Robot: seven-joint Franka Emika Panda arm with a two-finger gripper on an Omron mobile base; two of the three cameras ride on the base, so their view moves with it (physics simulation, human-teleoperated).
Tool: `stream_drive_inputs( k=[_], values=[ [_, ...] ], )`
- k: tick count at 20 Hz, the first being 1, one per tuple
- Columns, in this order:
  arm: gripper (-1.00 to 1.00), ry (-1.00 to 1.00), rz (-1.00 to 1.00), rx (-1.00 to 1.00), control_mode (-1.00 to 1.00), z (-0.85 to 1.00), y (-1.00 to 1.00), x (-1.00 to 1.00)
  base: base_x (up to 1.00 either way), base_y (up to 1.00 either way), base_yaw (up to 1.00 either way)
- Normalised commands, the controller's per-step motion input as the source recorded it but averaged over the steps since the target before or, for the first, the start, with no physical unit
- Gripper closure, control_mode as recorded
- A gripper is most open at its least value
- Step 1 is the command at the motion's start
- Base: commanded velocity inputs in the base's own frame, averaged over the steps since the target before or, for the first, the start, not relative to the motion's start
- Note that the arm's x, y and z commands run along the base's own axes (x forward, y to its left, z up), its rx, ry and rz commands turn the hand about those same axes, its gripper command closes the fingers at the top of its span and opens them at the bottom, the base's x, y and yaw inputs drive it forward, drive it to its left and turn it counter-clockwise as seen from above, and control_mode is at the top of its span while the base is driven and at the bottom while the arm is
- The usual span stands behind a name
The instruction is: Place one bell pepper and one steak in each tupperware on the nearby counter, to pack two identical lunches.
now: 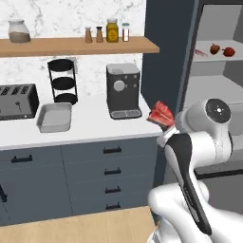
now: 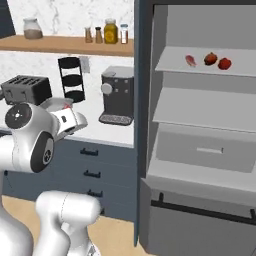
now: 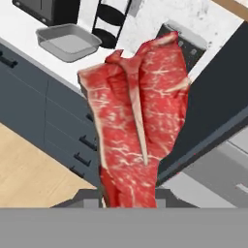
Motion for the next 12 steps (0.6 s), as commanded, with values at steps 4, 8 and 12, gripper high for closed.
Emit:
stream_drive_inputs(
  k=[4, 8, 12],
  values=[
    [1.00, 0.00, 0.00, 0.00, 1.00, 0.00, 0.00, 0.00, 0.99, 1.00, 0.00],
    [1.00, 0.00, 0.00, 0.00, 1.00, 0.00, 0.00, 0.00, 0.73, 1.00, 0.00],
    [1.00, 0.00, 0.00, 0.00, 1.00, 0.00, 0.00, 0.00, 0.47, 1.00, 0.00]
  ],
)
